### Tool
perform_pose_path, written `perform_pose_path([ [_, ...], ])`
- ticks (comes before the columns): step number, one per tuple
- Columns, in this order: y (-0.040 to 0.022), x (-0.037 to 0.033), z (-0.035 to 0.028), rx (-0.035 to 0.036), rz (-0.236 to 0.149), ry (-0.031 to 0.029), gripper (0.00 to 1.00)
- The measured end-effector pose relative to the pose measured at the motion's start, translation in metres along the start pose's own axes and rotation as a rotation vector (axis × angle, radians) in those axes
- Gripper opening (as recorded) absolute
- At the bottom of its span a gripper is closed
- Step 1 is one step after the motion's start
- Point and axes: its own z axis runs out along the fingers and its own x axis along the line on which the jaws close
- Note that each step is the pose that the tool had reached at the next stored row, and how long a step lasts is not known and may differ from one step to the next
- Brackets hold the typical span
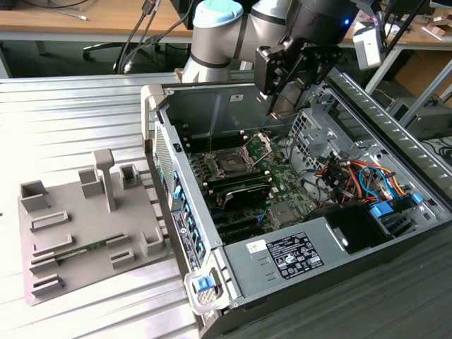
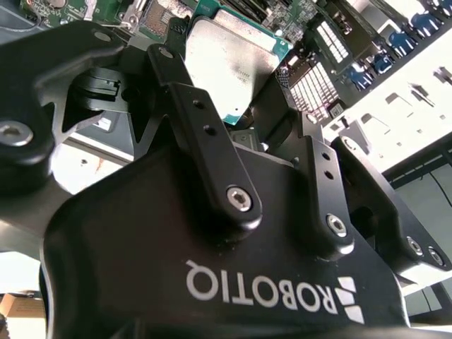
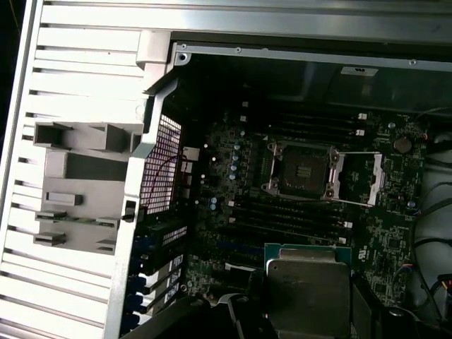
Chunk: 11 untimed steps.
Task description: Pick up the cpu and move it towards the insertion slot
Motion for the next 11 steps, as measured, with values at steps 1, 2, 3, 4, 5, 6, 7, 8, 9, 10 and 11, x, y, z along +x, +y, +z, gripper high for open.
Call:
perform_pose_path([
  [1,0.0,-0.0001,0.0,0.0,0.0,0.0,0.55],
  [2,-0.0001,-0.0003,0.0001,0.0,0.0,0.0,0.55],
  [3,-0.0001,-0.0006,0.0002,0.0,0.0,0.0,0.55],
  [4,-0.0001,-0.0007,0.0002,0.0,0.0,0.0,0.55],
  [5,-0.0002,-0.001,0.0003,0.0,0.0,0.0,0.55],
  [6,-0.0002,-0.0011,0.0004,0.0,0.0,0.0,0.55],
  [7,-0.0002,-0.0013,0.0004,0.0001,0.0,0.0,0.55],
  [8,-0.0003,-0.0015,0.0005,0.0,0.0,0.0,0.55],
  [9,-0.0003,-0.0017,0.0005,0.0,0.0,0.0,0.55],
  [10,-0.0003,-0.0019,0.0006,0.0,0.0,0.0,0.55],
  [11,-0.0004,-0.0022,0.0007,0.0,0.0,0.0,0.55],
])
